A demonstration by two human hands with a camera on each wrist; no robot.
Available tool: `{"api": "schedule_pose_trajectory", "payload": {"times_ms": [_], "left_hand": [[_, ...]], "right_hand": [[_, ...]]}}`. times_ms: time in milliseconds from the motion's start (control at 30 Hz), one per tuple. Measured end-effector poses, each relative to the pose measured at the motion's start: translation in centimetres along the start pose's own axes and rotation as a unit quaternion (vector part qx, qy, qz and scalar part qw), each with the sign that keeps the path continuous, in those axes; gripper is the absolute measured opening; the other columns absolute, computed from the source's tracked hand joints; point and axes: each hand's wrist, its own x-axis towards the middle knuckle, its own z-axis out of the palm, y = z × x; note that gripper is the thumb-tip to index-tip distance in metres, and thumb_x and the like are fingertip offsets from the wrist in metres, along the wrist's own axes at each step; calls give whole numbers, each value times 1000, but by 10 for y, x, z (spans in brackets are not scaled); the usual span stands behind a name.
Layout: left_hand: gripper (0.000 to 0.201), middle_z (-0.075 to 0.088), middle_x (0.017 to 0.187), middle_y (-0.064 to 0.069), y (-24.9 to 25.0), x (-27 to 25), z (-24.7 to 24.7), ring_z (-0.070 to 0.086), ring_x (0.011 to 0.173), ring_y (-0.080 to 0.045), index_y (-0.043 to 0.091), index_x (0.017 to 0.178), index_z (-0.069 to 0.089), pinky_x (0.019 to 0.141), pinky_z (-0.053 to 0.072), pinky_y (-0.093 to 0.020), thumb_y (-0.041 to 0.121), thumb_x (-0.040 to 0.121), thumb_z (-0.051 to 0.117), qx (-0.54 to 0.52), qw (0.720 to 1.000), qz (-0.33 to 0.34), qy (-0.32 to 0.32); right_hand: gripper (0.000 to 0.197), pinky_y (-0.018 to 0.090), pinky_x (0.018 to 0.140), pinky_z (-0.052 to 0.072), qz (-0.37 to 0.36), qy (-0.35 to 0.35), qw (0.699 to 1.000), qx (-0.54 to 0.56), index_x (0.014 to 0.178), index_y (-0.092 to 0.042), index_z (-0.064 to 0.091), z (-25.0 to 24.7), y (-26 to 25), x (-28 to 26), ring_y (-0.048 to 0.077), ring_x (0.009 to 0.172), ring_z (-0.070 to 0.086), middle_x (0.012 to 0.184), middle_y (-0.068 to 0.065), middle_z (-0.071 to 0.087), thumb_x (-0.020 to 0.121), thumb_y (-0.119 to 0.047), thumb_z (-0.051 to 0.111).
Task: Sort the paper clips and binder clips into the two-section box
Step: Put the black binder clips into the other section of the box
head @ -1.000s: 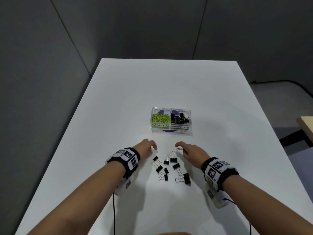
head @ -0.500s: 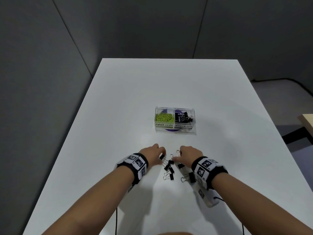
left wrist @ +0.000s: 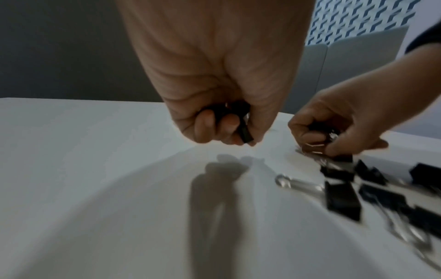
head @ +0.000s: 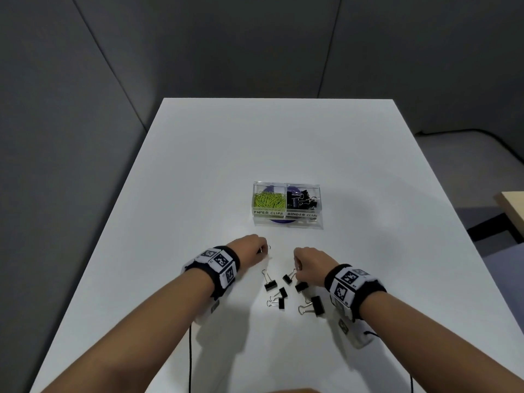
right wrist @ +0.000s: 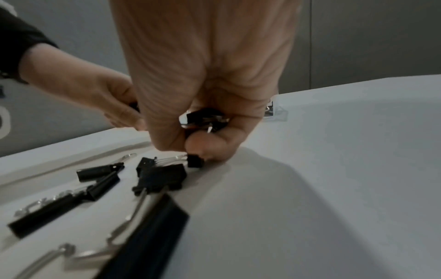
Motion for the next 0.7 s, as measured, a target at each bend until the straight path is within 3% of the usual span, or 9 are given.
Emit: {"api": "schedule_pose_trajectory", "payload": {"times_ms": [133, 200, 267, 333, 400, 500, 600, 700], "left_hand": [[23, 61, 117, -11, 7, 10, -25, 57, 105, -23, 6, 113, 58, 88, 43, -26, 14, 95, 47, -15, 999, 29, 14], [21, 62, 115, -10, 11, 18, -38, 57, 103, -21, 6, 111, 59, 84, 42, -22, 11, 94, 47, -26, 998, 42, 30], [22, 63, 114, -11, 15, 28, -52, 58, 101, -23, 5, 110, 60, 82, 42, -23, 8, 93, 46, -35, 997, 45, 44], [24, 63, 114, -13, 21, 38, -66, 57, 98, -25, 4, 112, 59, 81, 42, -25, 6, 91, 46, -30, 997, 45, 59], [28, 61, 117, -12, 27, 48, -79, 57, 102, -25, 6, 116, 58, 82, 41, -25, 5, 91, 47, -25, 996, 43, 76], [30, 61, 119, -10, 34, 64, -92, 56, 109, -24, 10, 118, 56, 84, 40, -23, 5, 91, 47, -25, 995, 31, 96], [28, 60, 119, -10, 41, 79, -99, 56, 108, -25, 11, 116, 56, 89, 44, -31, 5, 91, 47, -23, 994, 20, 105], [25, 59, 119, -12, 50, 92, -100, 57, 108, -26, 8, 114, 58, 90, 45, -31, 6, 92, 48, -21, 992, 33, 116]], "right_hand": [[17, 20, 57, 34, -35, 42, 998, 11, 82, -15, 38, -19, 6, 1, 15, 67, 41, 80, 0, 46, 83, -1, 48], [14, 21, 61, 41, -51, 98, 993, 29, 88, -14, 43, -42, 7, 5, 12, 66, 42, 81, -2, 45, 85, -2, 50], [12, 26, 62, 41, -62, 174, 982, 33, 94, -9, 47, -70, 10, 14, 19, 71, 47, 89, 4, 48, 85, -2, 50], [13, 24, 57, 37, -51, 218, 974, 32, 99, -7, 48, -94, 14, 27, 23, 73, 50, 94, 9, 49, 86, -4, 50], [17, 27, 61, 41, -27, 231, 972, 40, 103, -6, 49, -107, 19, 42, 28, 77, 54, 100, 12, 50, 87, -7, 53], [29, 39, 78, 47, -13, 202, 978, 48, 113, -9, 49, -110, 25, 56, 33, 89, 57, 113, 15, 47, 85, -9, 58], [40, 37, 82, 46, -31, 187, 980, 59, 122, -13, 47, -108, 29, 61, 33, 95, 58, 121, 14, 46, 84, -7, 56], [36, 36, 84, 47, -58, 230, 967, 91, 123, -13, 47, -106, 34, 54, 28, 97, 59, 125, 11, 49, 87, -7, 52]]}}
